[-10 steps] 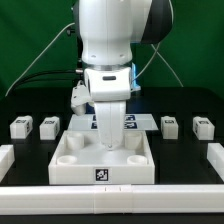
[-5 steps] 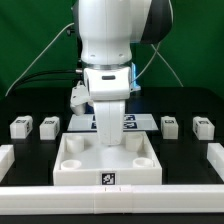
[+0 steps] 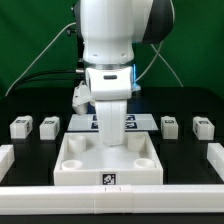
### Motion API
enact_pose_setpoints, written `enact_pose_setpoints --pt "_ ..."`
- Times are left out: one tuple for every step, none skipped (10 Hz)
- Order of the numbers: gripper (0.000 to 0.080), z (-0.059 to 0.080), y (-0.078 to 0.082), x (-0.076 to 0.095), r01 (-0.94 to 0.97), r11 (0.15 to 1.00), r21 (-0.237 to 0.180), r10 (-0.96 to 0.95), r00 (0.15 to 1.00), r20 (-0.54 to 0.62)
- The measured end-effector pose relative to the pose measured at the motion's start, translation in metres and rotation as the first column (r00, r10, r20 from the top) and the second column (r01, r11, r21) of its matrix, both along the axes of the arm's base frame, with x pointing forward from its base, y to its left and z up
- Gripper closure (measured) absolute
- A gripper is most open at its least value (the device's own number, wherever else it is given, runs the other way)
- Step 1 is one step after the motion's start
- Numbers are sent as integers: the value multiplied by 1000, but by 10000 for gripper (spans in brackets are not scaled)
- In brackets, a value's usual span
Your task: Assemble one leg
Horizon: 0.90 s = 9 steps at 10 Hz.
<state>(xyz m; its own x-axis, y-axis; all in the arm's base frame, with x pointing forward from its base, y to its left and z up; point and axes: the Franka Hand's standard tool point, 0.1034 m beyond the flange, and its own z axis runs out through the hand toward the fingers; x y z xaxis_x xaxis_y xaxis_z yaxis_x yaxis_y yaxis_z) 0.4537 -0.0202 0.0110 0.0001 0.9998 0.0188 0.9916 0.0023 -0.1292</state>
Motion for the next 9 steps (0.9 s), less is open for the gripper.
enact_pose_setpoints --pt "723 0 9 5 0 1000 3 0 1000 3" --pt "723 0 21 10 11 1000 4 -11 1000 9" --pt "723 0 32 15 13 1000 7 -13 1000 13" --pt "723 -1 39 18 15 1000 9 -16 1000 14" --pt "723 -1 49 23 26 1000 11 -26 1000 15" --pt "723 -1 60 29 23 1000 16 -23 1000 19" --pt "723 -1 68 34 17 1000 20 -18 1000 21" --pt "723 -1 75 40 12 1000 25 -13 1000 25" --pt "723 -2 82 42 8 1000 29 -9 1000 15"
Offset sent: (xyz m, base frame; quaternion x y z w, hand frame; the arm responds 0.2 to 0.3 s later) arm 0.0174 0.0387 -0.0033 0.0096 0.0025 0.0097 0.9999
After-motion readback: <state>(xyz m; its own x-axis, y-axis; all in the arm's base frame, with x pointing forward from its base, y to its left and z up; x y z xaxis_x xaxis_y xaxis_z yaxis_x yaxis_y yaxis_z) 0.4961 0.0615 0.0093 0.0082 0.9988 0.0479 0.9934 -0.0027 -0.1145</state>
